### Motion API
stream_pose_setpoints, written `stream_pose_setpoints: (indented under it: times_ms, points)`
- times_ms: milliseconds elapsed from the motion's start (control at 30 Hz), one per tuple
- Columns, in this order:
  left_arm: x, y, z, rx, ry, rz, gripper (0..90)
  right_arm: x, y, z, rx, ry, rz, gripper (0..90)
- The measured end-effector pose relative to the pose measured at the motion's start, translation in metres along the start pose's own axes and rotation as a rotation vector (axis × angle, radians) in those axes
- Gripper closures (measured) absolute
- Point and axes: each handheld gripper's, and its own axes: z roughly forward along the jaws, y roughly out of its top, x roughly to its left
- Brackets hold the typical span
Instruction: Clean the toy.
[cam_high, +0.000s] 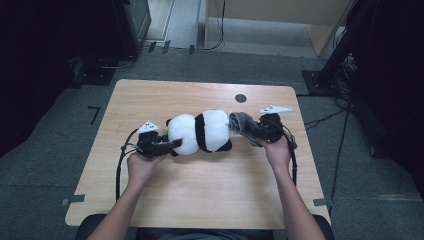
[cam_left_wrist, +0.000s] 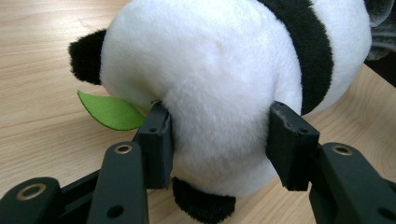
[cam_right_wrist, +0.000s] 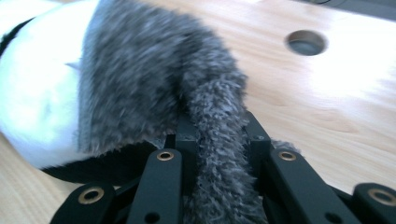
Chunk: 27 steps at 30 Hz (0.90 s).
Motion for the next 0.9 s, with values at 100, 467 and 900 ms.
stream_pose_setpoints:
  times_ms: [100, 467, 900]
  points:
    - [-0.005, -0.002, 0.003, -0.004, 0.011, 0.010, 47.4, 0.016, -0.001, 0.012, 0.042, 0.014, -0.042, 75.3]
    - [-0.001, -0.006, -0.001, -0.030, 0.037, 0.045, 32.3, 0.013, -0.006, 0.016, 0.035, 0.009, -0.059, 74.2]
    - [0.032, -0.006, -0.025, -0.068, 0.071, 0.036, 31.5, 0.004, -0.002, 0.020, 0.040, 0.016, -0.057, 74.4]
